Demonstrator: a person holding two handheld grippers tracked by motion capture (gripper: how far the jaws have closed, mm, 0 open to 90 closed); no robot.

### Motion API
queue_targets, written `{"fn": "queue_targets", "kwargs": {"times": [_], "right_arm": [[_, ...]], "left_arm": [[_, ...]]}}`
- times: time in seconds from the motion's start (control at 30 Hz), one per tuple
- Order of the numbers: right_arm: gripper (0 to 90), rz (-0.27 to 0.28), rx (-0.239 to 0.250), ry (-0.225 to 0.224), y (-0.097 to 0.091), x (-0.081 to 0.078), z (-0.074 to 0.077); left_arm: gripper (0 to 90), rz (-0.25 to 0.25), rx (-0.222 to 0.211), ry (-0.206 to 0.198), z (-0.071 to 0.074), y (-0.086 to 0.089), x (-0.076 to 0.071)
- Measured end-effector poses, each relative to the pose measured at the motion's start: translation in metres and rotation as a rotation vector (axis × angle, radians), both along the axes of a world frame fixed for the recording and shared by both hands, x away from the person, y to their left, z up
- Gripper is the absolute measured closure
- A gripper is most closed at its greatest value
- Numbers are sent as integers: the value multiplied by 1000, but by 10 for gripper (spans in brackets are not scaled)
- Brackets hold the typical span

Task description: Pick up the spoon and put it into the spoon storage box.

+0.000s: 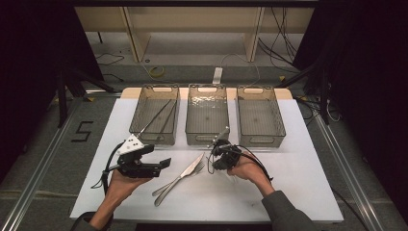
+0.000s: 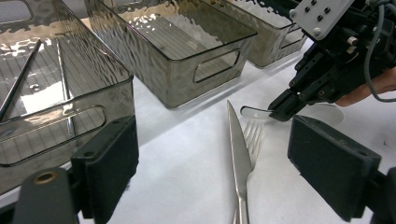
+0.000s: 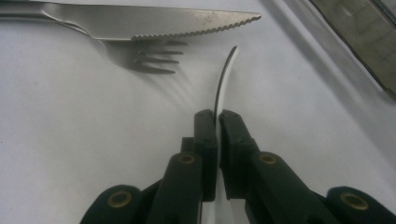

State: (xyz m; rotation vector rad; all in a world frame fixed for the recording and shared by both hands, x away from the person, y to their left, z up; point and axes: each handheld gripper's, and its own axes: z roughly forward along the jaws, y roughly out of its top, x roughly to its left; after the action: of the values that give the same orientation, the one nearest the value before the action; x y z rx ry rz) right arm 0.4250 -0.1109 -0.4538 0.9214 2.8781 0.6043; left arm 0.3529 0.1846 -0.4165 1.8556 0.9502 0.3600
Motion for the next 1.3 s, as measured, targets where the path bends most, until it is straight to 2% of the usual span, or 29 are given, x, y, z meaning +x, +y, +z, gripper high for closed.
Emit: {"fn": "queue_targets", "kwargs": {"times": [0.33,0.43,0.63,0.93,1.13,1.3], "right_arm": [[870,-18,53,-42,-12,2,18],[869,-37,85,-56,-20,3,29],[869,-71,133,-115,-32,12,53],[868,-101,174,-164,-28,35,79],[868,-106,198,-199,-22,48,92],[868,-125,209,-209,-20,57,99]], "left_arm": [[158,2,-1,-1,0,1,0],[158,3,-1,-2,0,1,0],[158,7,-14,-1,0,1,1],[158,5,-23,-7,1,2,1],[158,6,-25,-6,1,2,1],[158,8,-31,-5,1,2,0]]}}
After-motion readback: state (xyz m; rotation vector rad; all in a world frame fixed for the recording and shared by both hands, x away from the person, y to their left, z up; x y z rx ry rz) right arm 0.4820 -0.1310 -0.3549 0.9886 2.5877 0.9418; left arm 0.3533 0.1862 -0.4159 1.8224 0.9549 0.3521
